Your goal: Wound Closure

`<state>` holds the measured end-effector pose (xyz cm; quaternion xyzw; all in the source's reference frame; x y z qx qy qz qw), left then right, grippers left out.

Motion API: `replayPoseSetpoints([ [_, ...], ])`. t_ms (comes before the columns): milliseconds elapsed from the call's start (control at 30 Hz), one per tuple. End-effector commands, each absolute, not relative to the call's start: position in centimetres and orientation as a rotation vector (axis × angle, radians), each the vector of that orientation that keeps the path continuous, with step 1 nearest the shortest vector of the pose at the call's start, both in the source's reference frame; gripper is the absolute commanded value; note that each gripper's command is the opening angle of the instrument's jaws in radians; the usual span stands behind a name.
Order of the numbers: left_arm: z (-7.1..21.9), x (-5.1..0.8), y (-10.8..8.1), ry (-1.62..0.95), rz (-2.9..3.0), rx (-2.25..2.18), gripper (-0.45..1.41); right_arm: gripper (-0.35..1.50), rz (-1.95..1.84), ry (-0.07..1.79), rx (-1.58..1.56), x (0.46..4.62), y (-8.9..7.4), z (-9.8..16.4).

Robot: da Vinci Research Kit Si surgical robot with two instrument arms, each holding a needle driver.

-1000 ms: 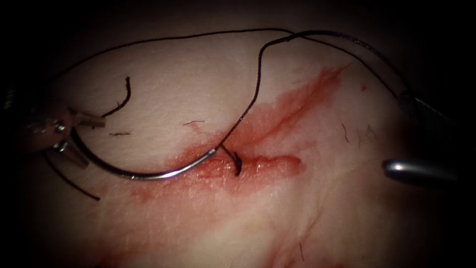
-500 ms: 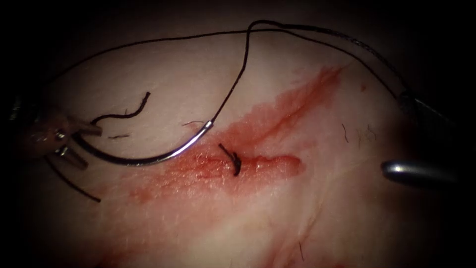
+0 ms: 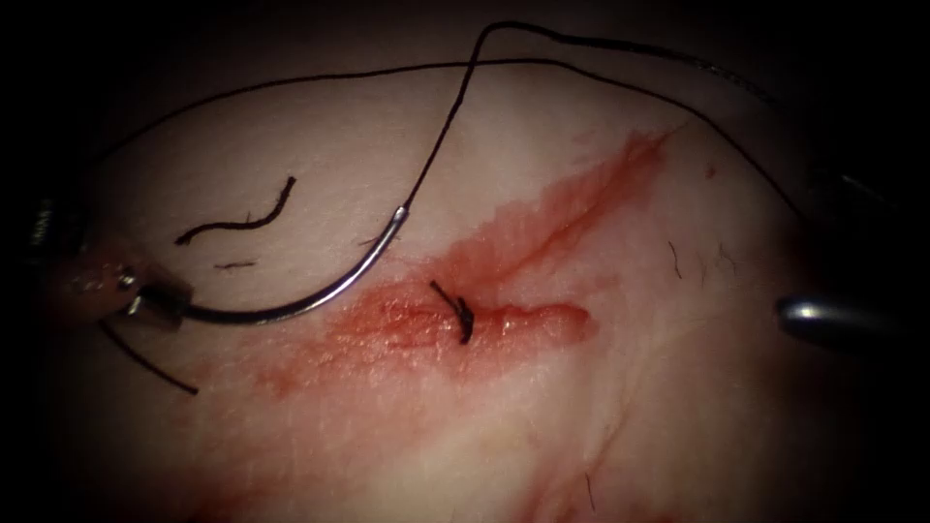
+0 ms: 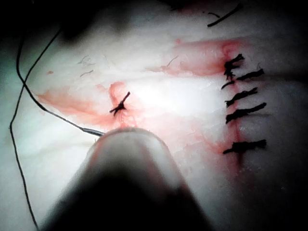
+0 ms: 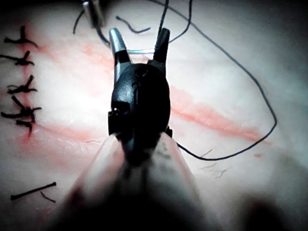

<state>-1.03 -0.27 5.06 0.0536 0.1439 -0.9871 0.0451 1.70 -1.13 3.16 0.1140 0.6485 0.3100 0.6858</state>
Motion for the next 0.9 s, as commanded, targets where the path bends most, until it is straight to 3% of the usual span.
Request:
replayPoseSetpoints([
  [33, 5.11, -1.10, -0.24, 0.430, -3.068, 0.145, -0.45, 1.43, 0.678, 1.462, 0.243, 1.75, -1.01, 3.12],
  [233, 5.08, -1.08, -0.19, 0.339, -3.235, -0.053, -0.45, 1.33, 0.642, 1.491, 0.073, 1.52, -0.66, 2.88],
  [433, 5.10, -0.92, -0.19, 0.352, -3.258, -0.193, -0.45, 1.26, 0.522, 1.355, -0.251, 1.35, -0.49, 2.93],
  [567, 5.15, -0.91, -0.23, 0.351, -3.267, -0.211, -0.45, 1.38, 0.266, 1.232, -0.478, 1.33, -0.39, 3.00],
  [633, 5.17, -0.91, -0.25, 0.365, -3.269, -0.219, -0.45, 1.35, 0.170, 1.184, -0.572, 1.34, -0.40, 2.99],
  [767, 5.21, -0.93, -0.28, 0.377, -3.276, -0.239, -0.45, 1.23, 0.162, 1.239, -0.542, 1.45, -0.56, 2.90],
  [833, 5.21, -0.99, -0.28, 0.378, -3.281, -0.243, -0.45, 1.18, 0.346, 1.400, -0.284, 1.62, -0.79, 2.85],
  [900, 5.21, -1.03, -0.28, 0.379, -3.284, -0.246, -0.45, 1.21, 0.440, 1.430, -0.175, 1.71, -0.87, 2.83],
])
